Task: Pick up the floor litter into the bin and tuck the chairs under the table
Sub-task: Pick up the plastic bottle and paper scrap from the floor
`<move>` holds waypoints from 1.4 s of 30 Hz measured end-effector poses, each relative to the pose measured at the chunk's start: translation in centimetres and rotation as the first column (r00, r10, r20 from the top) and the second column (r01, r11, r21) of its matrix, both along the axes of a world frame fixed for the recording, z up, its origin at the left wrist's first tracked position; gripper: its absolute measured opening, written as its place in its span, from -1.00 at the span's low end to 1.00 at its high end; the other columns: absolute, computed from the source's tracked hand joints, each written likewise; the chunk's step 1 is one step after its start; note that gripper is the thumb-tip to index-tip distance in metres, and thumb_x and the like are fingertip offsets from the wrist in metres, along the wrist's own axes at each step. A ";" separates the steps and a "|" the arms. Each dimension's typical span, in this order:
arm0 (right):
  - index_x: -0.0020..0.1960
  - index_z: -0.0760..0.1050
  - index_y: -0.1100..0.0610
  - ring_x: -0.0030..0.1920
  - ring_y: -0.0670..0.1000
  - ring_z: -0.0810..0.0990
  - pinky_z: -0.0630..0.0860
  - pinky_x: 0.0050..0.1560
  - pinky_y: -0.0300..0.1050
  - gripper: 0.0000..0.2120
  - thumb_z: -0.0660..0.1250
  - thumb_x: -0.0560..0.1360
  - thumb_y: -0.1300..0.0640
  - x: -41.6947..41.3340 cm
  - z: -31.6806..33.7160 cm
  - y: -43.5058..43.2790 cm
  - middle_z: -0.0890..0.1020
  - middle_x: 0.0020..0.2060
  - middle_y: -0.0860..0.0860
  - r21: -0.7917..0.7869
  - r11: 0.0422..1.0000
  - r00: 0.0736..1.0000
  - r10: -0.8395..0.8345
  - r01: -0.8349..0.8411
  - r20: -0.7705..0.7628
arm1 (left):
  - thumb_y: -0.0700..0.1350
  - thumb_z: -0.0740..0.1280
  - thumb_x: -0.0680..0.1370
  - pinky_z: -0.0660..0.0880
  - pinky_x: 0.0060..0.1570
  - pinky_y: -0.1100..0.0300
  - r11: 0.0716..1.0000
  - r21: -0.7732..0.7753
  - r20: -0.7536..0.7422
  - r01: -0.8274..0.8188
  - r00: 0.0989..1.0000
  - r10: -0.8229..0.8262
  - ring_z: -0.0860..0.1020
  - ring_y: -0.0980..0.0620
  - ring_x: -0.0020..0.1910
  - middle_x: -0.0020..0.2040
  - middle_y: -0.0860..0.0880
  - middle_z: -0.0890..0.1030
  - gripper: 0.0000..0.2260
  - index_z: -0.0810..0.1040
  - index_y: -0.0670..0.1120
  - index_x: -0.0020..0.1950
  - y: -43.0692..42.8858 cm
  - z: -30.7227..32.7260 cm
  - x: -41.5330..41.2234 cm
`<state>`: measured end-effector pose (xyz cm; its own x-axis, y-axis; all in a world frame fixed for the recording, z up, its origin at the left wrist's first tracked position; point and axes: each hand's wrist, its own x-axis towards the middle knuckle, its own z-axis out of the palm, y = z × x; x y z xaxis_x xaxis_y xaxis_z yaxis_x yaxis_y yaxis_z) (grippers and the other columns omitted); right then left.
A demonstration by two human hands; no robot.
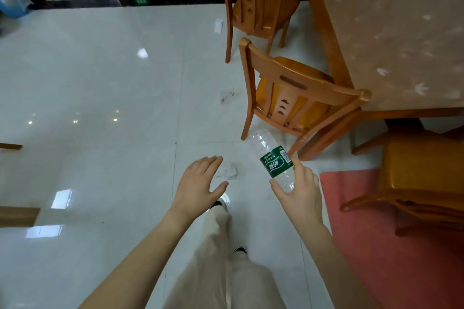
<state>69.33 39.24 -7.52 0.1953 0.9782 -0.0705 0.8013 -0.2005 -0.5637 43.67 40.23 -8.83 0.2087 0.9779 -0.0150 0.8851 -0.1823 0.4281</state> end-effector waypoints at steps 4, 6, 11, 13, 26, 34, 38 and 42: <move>0.44 0.28 0.01 0.11 0.01 0.45 0.49 0.00 -0.10 -0.29 0.49 0.39 -0.12 -0.1 -6.5 3.8 0.52 0.17 0.03 -0.016 1.000 1.000 -0.014 0.014 0.009 | 0.21 0.15 0.54 0.16 0.44 -0.02 0.998 -0.008 -0.047 0.066 0.997 -0.067 0.32 -0.09 0.43 0.42 0.00 0.41 -0.44 0.32 -0.01 0.47 4.6 -6.5 -0.4; 0.43 0.30 0.03 0.08 0.01 0.45 0.43 -0.03 -0.16 -0.29 0.50 0.39 -0.12 -0.2 -11.3 5.8 0.54 0.15 0.03 -0.012 1.000 1.000 -0.013 0.013 0.009 | 0.22 0.13 0.54 0.10 0.47 -0.05 0.996 -0.012 -0.064 0.086 0.994 -0.087 0.26 -0.07 0.47 0.46 0.02 0.36 -0.44 0.26 0.03 0.50 7.1 -11.2 -0.8; 0.42 0.32 0.07 0.08 0.03 0.48 0.52 -0.02 -0.10 -0.29 0.50 0.39 -0.12 -0.7 -26.9 11.1 0.55 0.16 0.07 -0.012 1.000 1.000 0.002 -0.002 0.018 | 0.26 0.13 0.53 0.02 0.48 -0.14 0.990 -0.061 -0.098 0.128 0.986 -0.133 0.12 -0.07 0.52 0.53 0.08 0.22 -0.41 0.09 0.17 0.54 13.1 -26.7 -1.8; 0.43 0.30 0.05 0.09 0.02 0.47 0.54 -0.02 -0.09 -0.29 0.50 0.39 -0.13 -0.6 -33.4 12.9 0.54 0.16 0.06 -0.017 1.000 1.000 -0.001 0.001 0.018 | 0.28 0.11 0.53 0.02 0.48 -0.13 0.984 -0.085 -0.114 0.157 0.979 -0.166 0.11 -0.08 0.52 0.53 0.08 0.20 -0.40 0.07 0.18 0.54 15.2 -33.7 -2.0; 0.42 0.30 0.04 0.08 0.05 0.46 0.53 -0.05 -0.03 -0.31 0.47 0.40 -0.12 0.5 -65.3 19.3 0.54 0.10 0.06 -0.109 0.987 0.992 0.120 -0.114 0.048 | 0.28 0.33 0.42 0.00 0.46 -0.20 0.912 -0.322 -0.180 0.255 0.929 -0.324 -0.05 -0.13 0.54 0.57 0.04 -0.03 -0.18 -0.09 0.27 0.52 22.1 -69.6 -0.4; 0.40 0.31 0.00 0.04 0.00 0.45 0.46 -0.07 -0.11 -0.34 0.47 0.40 -0.14 0.7 -69.3 19.5 0.50 0.05 -0.02 -0.124 0.991 0.999 0.049 -0.051 -0.023 | 0.01 0.42 0.42 0.40 0.20 -0.06 0.859 -0.407 -0.189 0.309 0.892 -0.410 0.15 -0.24 0.42 0.52 -0.04 0.14 -0.34 0.23 0.12 0.47 21.9 -76.4 0.0; 0.40 0.33 0.01 0.03 -0.01 0.47 0.48 -0.08 -0.14 -0.35 0.48 0.41 -0.12 1.0 -69.2 19.3 0.51 0.06 -0.03 -0.132 0.990 0.998 0.047 -0.054 -0.051 | -0.21 0.36 0.42 0.47 -0.02 -0.02 0.882 -0.352 -0.106 0.314 0.923 -0.371 0.38 -0.20 0.18 0.33 -0.09 0.40 -0.49 0.41 -0.01 0.36 21.3 -76.5 -0.3; 0.41 0.31 0.01 0.05 -0.02 0.46 0.46 -0.07 -0.16 -0.33 0.48 0.41 -0.13 1.1 -66.8 19.1 0.50 0.07 -0.04 -0.129 0.990 0.997 0.041 -0.049 -0.069 | -0.29 0.32 0.40 0.48 -0.02 -0.02 0.911 -0.280 0.009 0.304 0.949 -0.314 0.42 -0.18 0.10 0.24 -0.13 0.47 -0.49 0.42 -0.08 0.36 21.1 -72.7 -0.8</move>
